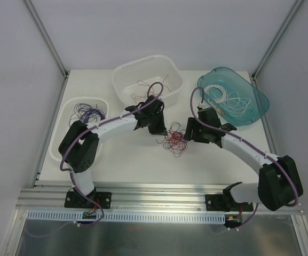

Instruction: Untangle the cables

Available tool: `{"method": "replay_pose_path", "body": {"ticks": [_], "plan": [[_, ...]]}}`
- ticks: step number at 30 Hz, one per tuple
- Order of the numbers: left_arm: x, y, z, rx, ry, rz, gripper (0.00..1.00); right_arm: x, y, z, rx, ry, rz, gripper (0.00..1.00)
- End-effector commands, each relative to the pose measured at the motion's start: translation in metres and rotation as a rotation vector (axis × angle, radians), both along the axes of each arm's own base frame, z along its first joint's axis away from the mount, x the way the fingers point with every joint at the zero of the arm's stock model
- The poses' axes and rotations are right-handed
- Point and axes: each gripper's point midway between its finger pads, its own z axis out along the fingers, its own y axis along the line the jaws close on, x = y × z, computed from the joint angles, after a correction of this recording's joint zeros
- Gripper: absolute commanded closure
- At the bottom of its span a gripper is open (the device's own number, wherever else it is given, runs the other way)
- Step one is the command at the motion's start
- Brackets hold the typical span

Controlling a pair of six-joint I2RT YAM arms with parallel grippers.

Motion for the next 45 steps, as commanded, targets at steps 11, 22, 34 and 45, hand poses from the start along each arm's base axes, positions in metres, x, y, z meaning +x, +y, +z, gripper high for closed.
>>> {"method": "replay_pose_path", "body": {"ticks": [11,22,34,45], "plan": [[-0.023,0.028,0.149,-0.136,-0.395,-0.185,1.00,0.028,0.053,-0.044,0.092,0.098,0.010,0.39],[-0.026,0.054,0.248,-0.226,-0.596,-0.223,1.00,0.026,0.036,-0.053,0.048,0.092,-0.023,0.52],[-0.028,0.052,0.234,-0.197,-0.571,-0.269,1.00,0.039,0.075,0.052,0.258,-0.208,0.193,0.31],[-0.027,0.073,0.130,-0.017,-0.385,-0.196,1.00,0.038,0.131,0.048,0.262,-0.244,0.362,0.24]]}}
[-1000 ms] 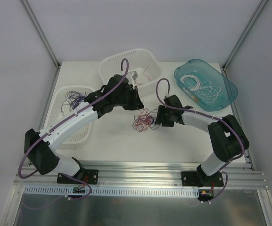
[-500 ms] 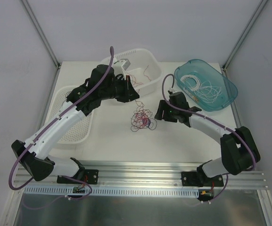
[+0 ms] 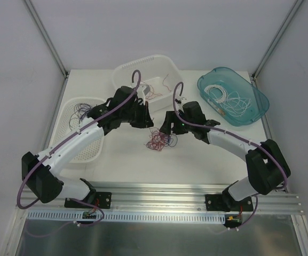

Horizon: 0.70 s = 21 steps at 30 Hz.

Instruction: Untangle the cables

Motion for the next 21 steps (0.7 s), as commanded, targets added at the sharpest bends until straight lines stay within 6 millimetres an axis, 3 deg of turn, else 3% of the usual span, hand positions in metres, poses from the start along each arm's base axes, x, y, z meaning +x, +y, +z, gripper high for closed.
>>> {"method": "replay_pose_path", "body": {"ticks": [1,5,7,11,14,16,17,19,21], "plan": [[0.000,0.010,-0.034,0.065,0.050,0.045,1.00,0.007,0.025,0.013,0.013,-0.085,0.072,0.24],[-0.002,0.011,-0.050,0.077,0.086,0.059,1.00,0.001,0.042,-0.009,-0.038,-0.068,0.135,0.23],[-0.003,0.014,-0.052,0.081,0.087,0.071,1.00,0.000,0.048,-0.032,-0.108,-0.048,0.149,0.24],[-0.004,0.018,-0.042,0.069,0.056,0.078,1.00,-0.006,0.047,-0.059,-0.205,-0.006,0.139,0.24],[-0.003,0.023,-0.023,0.052,-0.004,0.089,1.00,-0.009,0.034,-0.083,-0.294,0.042,0.105,0.24],[-0.003,0.027,0.003,0.019,-0.069,0.094,1.00,-0.014,0.023,-0.095,-0.340,0.074,0.086,0.25],[-0.001,0.030,0.013,0.013,-0.097,0.105,1.00,-0.007,0.009,-0.099,-0.398,0.058,0.027,0.25],[0.002,0.040,0.046,-0.015,-0.174,0.131,1.00,-0.011,-0.007,-0.104,-0.454,0.065,-0.006,0.25],[0.004,0.054,0.066,-0.014,-0.225,0.165,1.00,-0.011,-0.027,-0.108,-0.526,0.063,-0.056,0.25]]}}
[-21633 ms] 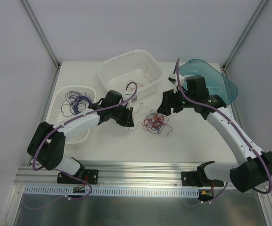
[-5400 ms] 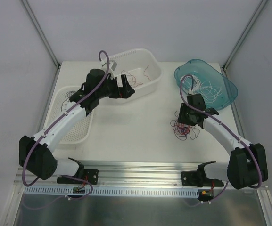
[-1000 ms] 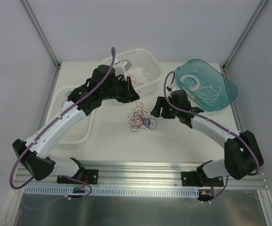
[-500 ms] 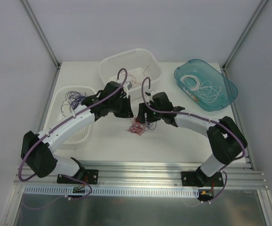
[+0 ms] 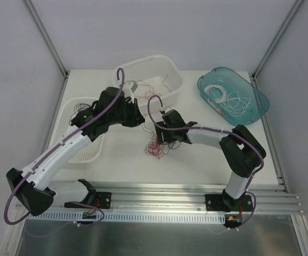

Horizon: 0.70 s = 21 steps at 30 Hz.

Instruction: Untangle the cables

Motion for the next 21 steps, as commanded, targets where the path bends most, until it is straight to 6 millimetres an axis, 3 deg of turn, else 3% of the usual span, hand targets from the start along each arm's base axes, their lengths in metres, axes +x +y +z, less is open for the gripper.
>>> {"method": "replay_pose_path", "body": {"ticks": [1,3,4,6,7,9,10,12,13,15,16,19,21], "plan": [[0.017,0.029,0.084,-0.062,-0.218,0.086,1.00,-0.008,-0.055,-0.019,-0.210,0.013,-0.113,0.25],[0.019,0.043,0.103,-0.050,-0.257,0.115,1.00,-0.014,-0.078,-0.025,-0.260,0.020,-0.160,0.25],[0.023,0.052,0.127,-0.065,-0.306,0.143,1.00,-0.017,-0.087,-0.028,-0.276,0.027,-0.179,0.25],[0.029,0.067,0.148,-0.038,-0.363,0.185,1.00,-0.023,-0.112,-0.032,-0.302,0.047,-0.240,0.26],[0.028,0.075,0.172,-0.047,-0.405,0.208,1.00,-0.025,-0.121,-0.034,-0.311,0.057,-0.264,0.26],[0.033,0.087,0.193,-0.023,-0.453,0.237,1.00,-0.031,-0.145,-0.036,-0.322,0.079,-0.331,0.26],[0.031,0.095,0.219,-0.033,-0.508,0.264,1.00,-0.033,-0.152,-0.036,-0.321,0.086,-0.352,0.27],[0.035,0.104,0.239,-0.013,-0.565,0.290,1.00,-0.038,-0.154,-0.037,-0.263,0.121,-0.374,0.26],[0.032,0.112,0.261,-0.021,-0.616,0.319,1.00,-0.037,-0.154,-0.032,-0.251,0.117,-0.385,0.26],[0.039,0.119,0.273,0.014,-0.658,0.345,1.00,-0.039,-0.158,-0.029,-0.272,0.125,-0.400,0.26],[0.036,0.126,0.292,0.008,-0.702,0.366,1.00,-0.037,-0.158,-0.026,-0.267,0.121,-0.412,0.26],[0.040,0.148,0.314,0.057,-0.766,0.460,1.00,-0.038,-0.164,-0.021,-0.266,0.129,-0.436,0.26],[0.042,0.145,0.320,0.058,-0.782,0.448,1.00,-0.040,-0.169,-0.020,-0.264,0.142,-0.451,0.26]]}}
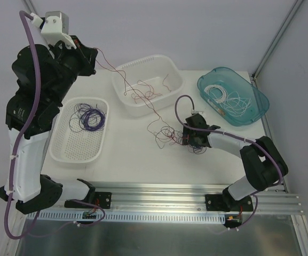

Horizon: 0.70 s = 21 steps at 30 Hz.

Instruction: Untangle the cables

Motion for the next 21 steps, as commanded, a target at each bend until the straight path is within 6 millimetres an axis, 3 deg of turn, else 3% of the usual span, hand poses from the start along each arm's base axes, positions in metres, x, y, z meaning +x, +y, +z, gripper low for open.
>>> {"method": "replay_pose_path", "body": {"ticks": [1,5,8,9,11,12,15,16,18,19,20,21], "plan": [[0.004,0.019,0.018,0.055,-0.055,0.082,1.00,-0.031,-0.026,-0.011,-0.045,0.127,-0.063,0.26],[0.005,0.009,0.015,0.054,-0.048,0.034,1.00,-0.032,-0.029,-0.007,-0.005,0.139,-0.080,0.26],[0.008,-0.022,-0.004,0.056,0.003,-0.116,1.00,-0.025,-0.026,0.011,0.028,0.102,-0.056,0.26],[0.003,-0.042,-0.014,0.054,0.029,-0.222,1.00,-0.025,-0.026,0.017,0.028,0.092,-0.050,0.26],[0.006,-0.066,-0.047,0.035,0.132,-0.326,1.00,-0.021,-0.027,0.029,0.031,0.063,-0.036,0.26],[0.001,-0.088,-0.078,0.036,0.217,-0.445,1.00,-0.016,-0.027,0.043,0.046,0.027,-0.034,0.26],[-0.004,-0.114,-0.122,0.015,0.343,-0.549,1.00,-0.007,-0.030,0.073,0.054,-0.030,-0.023,0.26],[-0.006,-0.120,-0.155,0.034,0.417,-0.563,1.00,-0.005,-0.030,0.081,0.054,-0.046,-0.013,0.26],[-0.014,-0.131,-0.171,0.036,0.425,-0.589,1.00,-0.004,-0.026,0.098,0.070,-0.074,0.028,0.26],[-0.017,-0.134,-0.195,0.044,0.475,-0.602,1.00,0.000,-0.022,0.115,0.090,-0.117,0.056,0.26],[-0.019,-0.138,-0.197,0.039,0.465,-0.616,1.00,0.000,-0.016,0.122,0.115,-0.125,0.084,0.26],[-0.023,-0.141,-0.215,0.047,0.504,-0.622,1.00,0.002,-0.013,0.130,0.134,-0.142,0.100,0.26]]}}
